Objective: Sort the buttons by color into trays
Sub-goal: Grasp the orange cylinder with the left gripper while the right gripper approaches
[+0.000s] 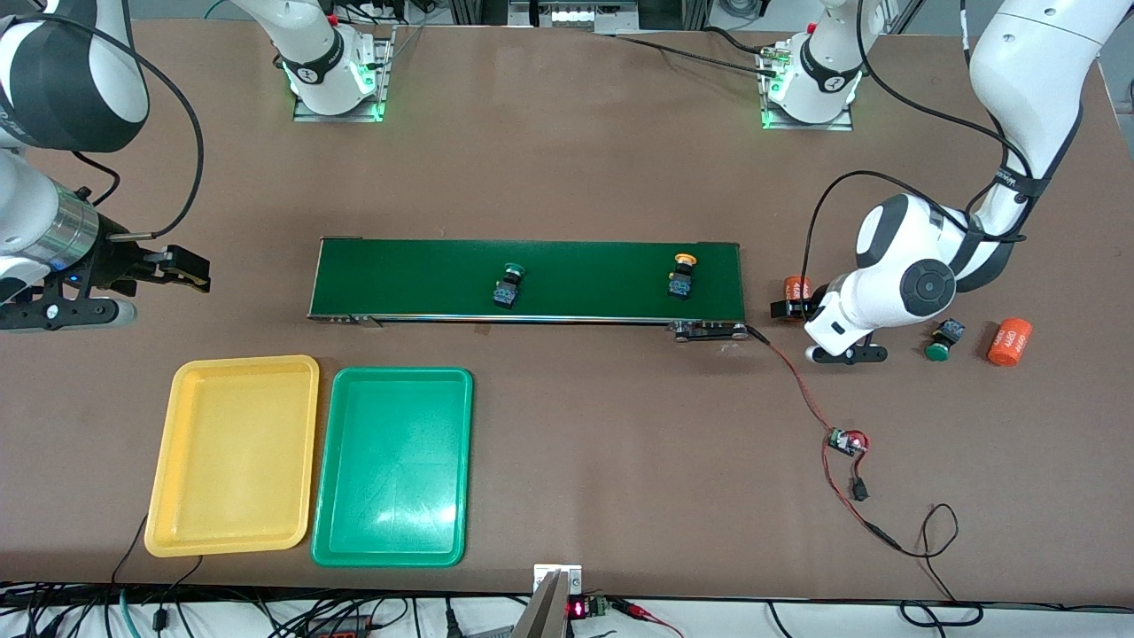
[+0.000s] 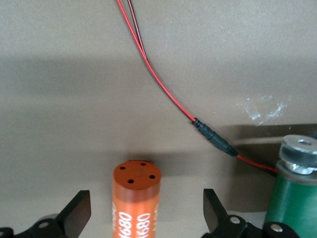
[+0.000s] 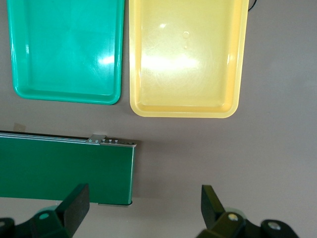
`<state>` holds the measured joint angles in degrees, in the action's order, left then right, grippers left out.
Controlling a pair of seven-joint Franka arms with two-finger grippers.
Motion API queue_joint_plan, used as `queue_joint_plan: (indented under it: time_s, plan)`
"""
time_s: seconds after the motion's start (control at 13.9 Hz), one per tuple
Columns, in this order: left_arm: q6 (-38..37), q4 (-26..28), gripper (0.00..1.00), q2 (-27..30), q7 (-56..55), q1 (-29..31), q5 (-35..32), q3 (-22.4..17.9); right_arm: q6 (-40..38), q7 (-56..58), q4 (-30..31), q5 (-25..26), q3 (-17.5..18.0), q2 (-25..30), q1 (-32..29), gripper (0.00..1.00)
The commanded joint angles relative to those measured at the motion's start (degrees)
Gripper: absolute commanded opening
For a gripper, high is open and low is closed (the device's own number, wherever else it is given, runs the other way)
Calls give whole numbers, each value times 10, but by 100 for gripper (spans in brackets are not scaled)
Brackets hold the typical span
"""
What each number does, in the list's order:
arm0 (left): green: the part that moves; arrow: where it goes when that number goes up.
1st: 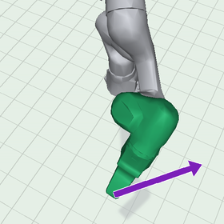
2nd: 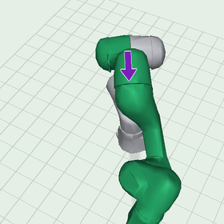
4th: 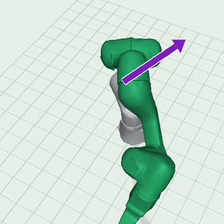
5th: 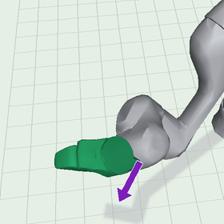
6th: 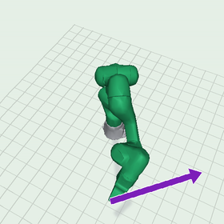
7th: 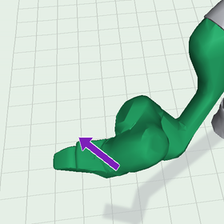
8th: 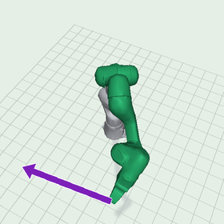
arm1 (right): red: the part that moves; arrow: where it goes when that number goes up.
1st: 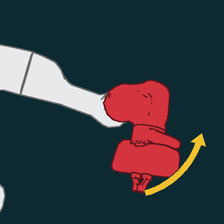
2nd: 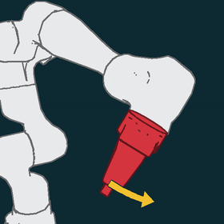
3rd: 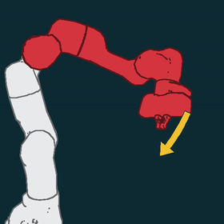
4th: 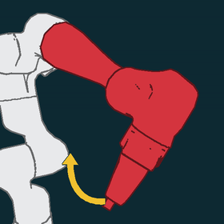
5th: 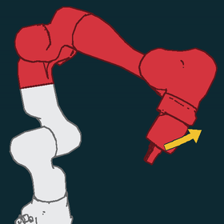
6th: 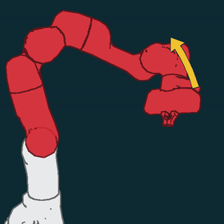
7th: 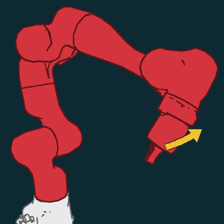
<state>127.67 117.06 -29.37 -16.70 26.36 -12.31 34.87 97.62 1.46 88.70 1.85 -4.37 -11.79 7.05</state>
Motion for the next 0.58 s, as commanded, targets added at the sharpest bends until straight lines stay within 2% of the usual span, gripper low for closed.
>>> queue_joint_plan:
  time_s: [0.0, 0.29, 0.5]
  plan:
    - [6, 10, 100, 1, 44, 20, -11, 5, -12, 16, 5, -3, 1, 3, 2, 100]
    - [7, 32, 100, 2, 48, 15, -11, 5, -27, 1, 50, -23, 3, 28, 4, 100]
    - [7, 44, 100, 4, 48, 19, -11, 5, 8, -40, 129, -32, 3, 76, 8, 100]
